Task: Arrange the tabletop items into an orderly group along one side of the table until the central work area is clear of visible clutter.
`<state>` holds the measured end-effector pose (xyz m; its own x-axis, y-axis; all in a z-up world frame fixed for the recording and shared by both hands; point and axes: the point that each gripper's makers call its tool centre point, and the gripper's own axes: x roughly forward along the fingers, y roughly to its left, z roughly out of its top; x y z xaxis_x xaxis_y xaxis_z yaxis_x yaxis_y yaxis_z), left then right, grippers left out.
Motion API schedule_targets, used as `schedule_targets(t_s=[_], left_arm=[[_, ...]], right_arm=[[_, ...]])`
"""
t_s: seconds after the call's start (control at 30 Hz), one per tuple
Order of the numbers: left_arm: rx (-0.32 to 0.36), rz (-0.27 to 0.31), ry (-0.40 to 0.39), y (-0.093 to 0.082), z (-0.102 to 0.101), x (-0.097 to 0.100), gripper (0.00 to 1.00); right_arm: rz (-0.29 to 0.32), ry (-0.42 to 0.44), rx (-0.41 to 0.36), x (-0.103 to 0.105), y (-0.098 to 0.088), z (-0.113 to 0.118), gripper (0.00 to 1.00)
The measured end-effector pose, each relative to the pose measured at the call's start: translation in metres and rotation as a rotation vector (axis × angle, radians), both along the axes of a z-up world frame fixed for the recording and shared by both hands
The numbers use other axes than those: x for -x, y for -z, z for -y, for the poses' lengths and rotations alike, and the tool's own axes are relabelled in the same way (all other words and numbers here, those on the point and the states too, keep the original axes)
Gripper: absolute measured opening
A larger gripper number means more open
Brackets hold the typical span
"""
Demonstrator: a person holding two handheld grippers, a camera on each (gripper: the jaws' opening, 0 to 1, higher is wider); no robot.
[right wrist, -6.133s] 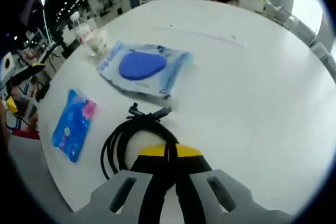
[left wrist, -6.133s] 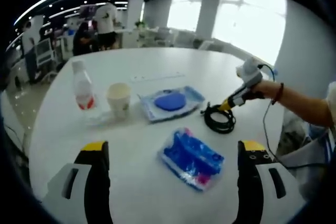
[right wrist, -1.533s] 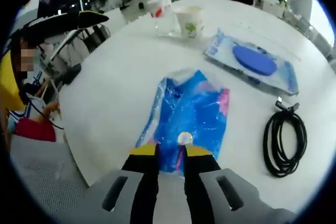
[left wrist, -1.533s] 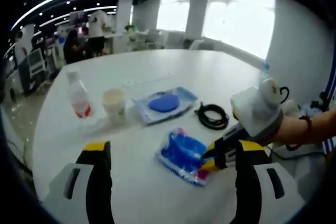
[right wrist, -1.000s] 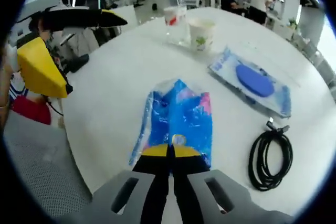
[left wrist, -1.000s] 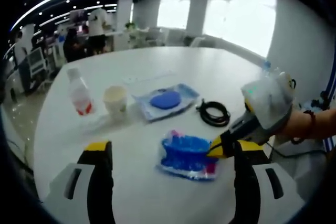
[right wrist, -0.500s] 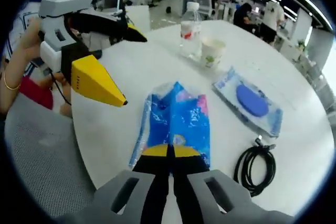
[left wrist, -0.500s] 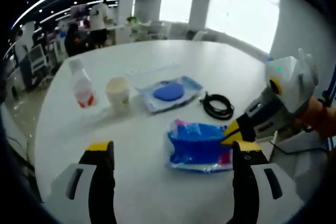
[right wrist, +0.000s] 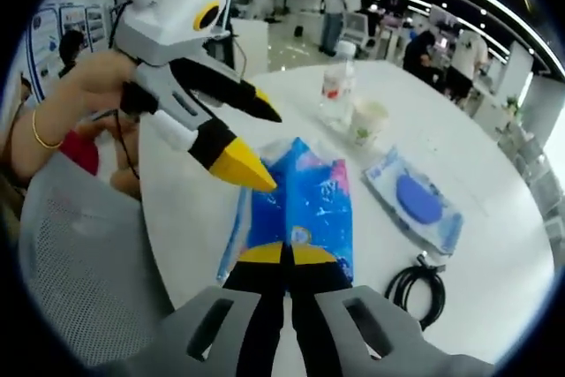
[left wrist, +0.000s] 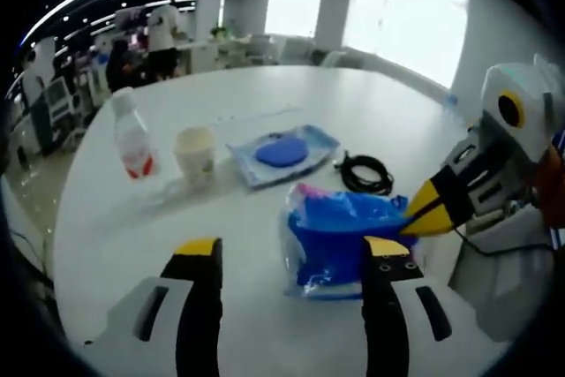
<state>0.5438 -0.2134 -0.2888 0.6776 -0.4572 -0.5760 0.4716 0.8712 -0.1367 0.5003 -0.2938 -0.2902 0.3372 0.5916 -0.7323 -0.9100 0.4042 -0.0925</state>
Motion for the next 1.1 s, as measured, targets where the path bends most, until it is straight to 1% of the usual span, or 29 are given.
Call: schedule_targets(t_s=[0.1,0.2,0.23,0.27,0.3,0.33,0.37,0.4,0.43,0.5,0.53,0.6,0.67,0.7,0.77,0.93,1.07,1.1], left_arm=[[0.006,0.008,0.001,-0.001,0.000,-0.001,0.52],[0.021,-0.003,0.020,0.001,0.003,0.002,0.39],[0.027,0.001,0.024,0.001,0.005,0.001,0.32],[0.038,0.020,0.043,-0.002,0.008,0.001,0.25],[0.050,0.022,0.052,-0.003,0.010,0.002,0.17],[0.051,0.025,0.042,-0.003,0.009,0.001,0.11],[0.046,0.031,0.025,-0.003,0.006,-0.001,0.09],[0.037,0.026,0.027,-0.001,0.005,-0.001,0.07],[0.034,0.017,0.024,0.001,0.004,0.000,0.06],[0.045,-0.023,0.003,0.006,0.001,0.002,0.05],[0.046,-0.026,0.003,0.007,0.001,0.002,0.05],[0.044,-0.022,-0.001,0.005,0.002,0.002,0.02],[0.061,-0.018,-0.010,0.003,0.004,0.002,0.00],[0.084,-0.018,-0.021,0.000,0.005,0.001,0.00],[0.092,-0.024,-0.026,-0.002,0.007,0.001,0.00],[0.090,-0.034,-0.056,-0.003,0.008,0.000,0.00],[0.097,-0.016,-0.069,-0.008,0.008,-0.002,0.00],[0.109,-0.008,-0.083,-0.011,0.008,-0.003,0.00]], right_arm=[[0.010,-0.008,-0.002,0.001,-0.003,-0.002,0.01],[0.012,-0.008,-0.007,0.001,-0.004,-0.002,0.01],[0.011,-0.006,-0.010,0.000,-0.005,-0.003,0.01],[0.009,-0.001,-0.015,0.000,-0.005,-0.003,0.01],[0.009,0.008,-0.025,0.000,-0.006,-0.004,0.01],[0.004,0.013,-0.018,0.001,-0.005,-0.003,0.01],[0.013,0.020,-0.014,0.000,-0.004,-0.002,0.01],[0.020,0.026,-0.019,-0.001,-0.005,-0.002,0.01],[0.015,0.030,-0.020,-0.001,-0.004,-0.002,0.01],[0.000,0.036,-0.030,0.000,-0.002,-0.002,0.01],[-0.004,0.035,-0.029,0.001,-0.001,-0.002,0.01],[-0.005,0.044,-0.035,0.000,-0.001,-0.002,0.01],[-0.005,0.046,-0.036,-0.001,-0.001,-0.002,0.01],[-0.004,0.050,-0.037,-0.001,-0.001,-0.002,0.01],[-0.003,0.056,-0.033,-0.003,0.001,0.000,0.01],[-0.033,0.080,-0.048,-0.003,0.006,0.001,0.01],[-0.041,0.100,-0.052,-0.004,0.009,0.001,0.01],[-0.049,0.134,-0.068,-0.006,0.010,0.001,0.01]])
